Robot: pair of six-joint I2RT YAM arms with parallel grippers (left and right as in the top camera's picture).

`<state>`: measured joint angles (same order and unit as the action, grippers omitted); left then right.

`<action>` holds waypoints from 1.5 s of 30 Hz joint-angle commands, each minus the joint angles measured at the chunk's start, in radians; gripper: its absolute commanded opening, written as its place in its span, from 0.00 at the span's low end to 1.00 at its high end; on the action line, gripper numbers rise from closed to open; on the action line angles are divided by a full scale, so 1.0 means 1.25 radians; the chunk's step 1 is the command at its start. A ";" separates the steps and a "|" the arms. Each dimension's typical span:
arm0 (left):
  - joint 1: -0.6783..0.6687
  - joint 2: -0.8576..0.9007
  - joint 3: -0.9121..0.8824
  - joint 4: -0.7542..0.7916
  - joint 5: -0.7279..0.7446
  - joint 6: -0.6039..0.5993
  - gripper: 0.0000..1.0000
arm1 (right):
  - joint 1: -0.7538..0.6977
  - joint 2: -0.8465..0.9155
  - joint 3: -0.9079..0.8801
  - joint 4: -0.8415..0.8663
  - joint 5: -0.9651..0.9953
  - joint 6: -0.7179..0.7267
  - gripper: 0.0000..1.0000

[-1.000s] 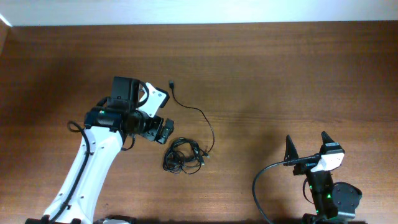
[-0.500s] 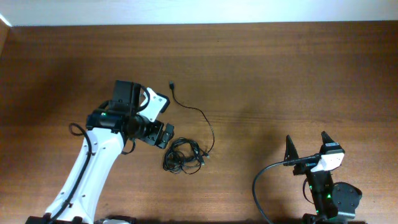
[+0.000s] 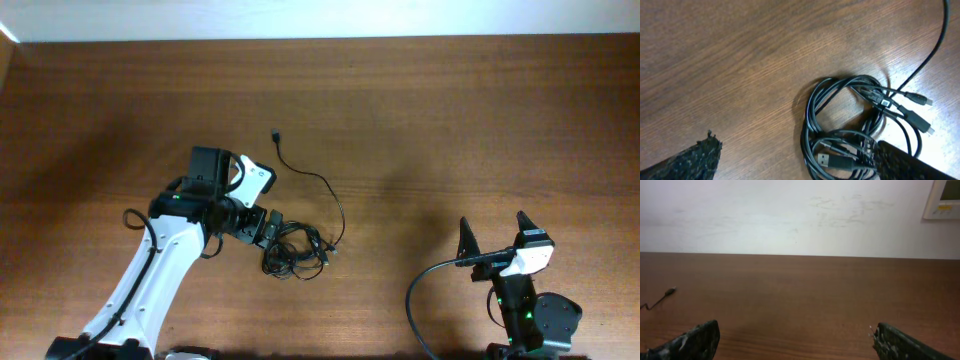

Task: Untangle cables
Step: 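Reach the left gripper down to the black cable bundle and grasp it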

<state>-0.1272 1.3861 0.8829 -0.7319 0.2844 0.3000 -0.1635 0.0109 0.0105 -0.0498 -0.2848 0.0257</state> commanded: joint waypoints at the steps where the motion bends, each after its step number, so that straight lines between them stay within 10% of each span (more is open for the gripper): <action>1: -0.003 0.007 -0.028 0.014 0.015 0.012 0.99 | 0.005 -0.006 -0.004 -0.005 0.007 0.000 0.99; 45: -0.003 0.208 -0.028 0.080 0.006 0.001 1.00 | 0.005 -0.006 -0.004 -0.005 0.007 0.000 0.99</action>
<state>-0.1272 1.6279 0.8532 -0.6376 0.2955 0.2993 -0.1635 0.0109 0.0105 -0.0498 -0.2848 0.0257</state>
